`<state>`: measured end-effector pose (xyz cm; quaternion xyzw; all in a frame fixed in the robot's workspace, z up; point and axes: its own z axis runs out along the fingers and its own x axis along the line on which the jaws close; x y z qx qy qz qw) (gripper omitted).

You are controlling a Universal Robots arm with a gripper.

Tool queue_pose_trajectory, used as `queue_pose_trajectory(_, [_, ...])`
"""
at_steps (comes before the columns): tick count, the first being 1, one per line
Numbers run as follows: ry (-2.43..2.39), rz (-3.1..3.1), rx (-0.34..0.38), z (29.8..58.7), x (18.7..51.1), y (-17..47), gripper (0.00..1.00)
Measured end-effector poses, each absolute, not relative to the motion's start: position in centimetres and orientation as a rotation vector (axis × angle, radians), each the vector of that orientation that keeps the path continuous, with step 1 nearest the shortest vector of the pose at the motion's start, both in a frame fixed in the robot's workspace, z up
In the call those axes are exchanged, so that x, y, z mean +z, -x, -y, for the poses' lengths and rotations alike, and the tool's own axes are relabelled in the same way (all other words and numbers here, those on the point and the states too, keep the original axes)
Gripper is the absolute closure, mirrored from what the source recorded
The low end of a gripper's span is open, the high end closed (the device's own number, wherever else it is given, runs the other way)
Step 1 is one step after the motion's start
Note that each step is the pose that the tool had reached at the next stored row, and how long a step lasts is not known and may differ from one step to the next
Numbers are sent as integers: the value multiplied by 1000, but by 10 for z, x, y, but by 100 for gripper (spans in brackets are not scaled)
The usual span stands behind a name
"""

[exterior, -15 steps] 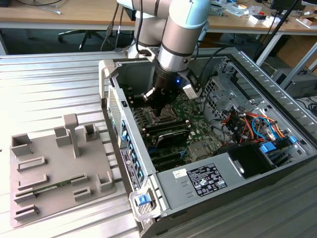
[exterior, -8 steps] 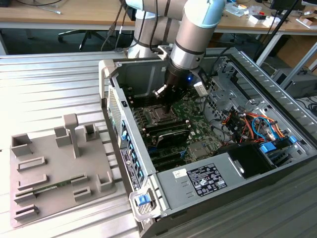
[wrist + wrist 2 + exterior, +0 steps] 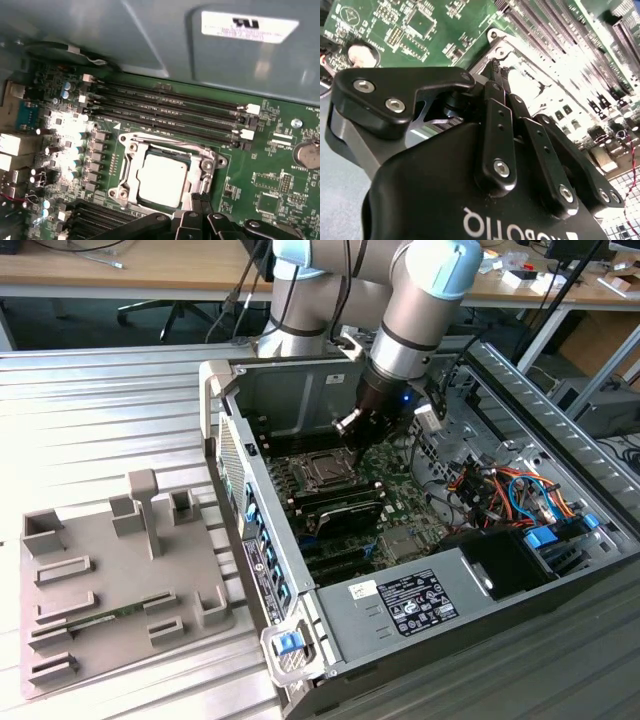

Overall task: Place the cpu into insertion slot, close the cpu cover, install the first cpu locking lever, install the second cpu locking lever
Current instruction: 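Install the second cpu locking lever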

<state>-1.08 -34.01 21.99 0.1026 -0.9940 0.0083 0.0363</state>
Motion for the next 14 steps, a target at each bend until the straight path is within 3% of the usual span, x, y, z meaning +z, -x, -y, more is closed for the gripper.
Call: queue_pose_trajectory(14, [-232, 3058, 36, 358, 218, 10, 89])
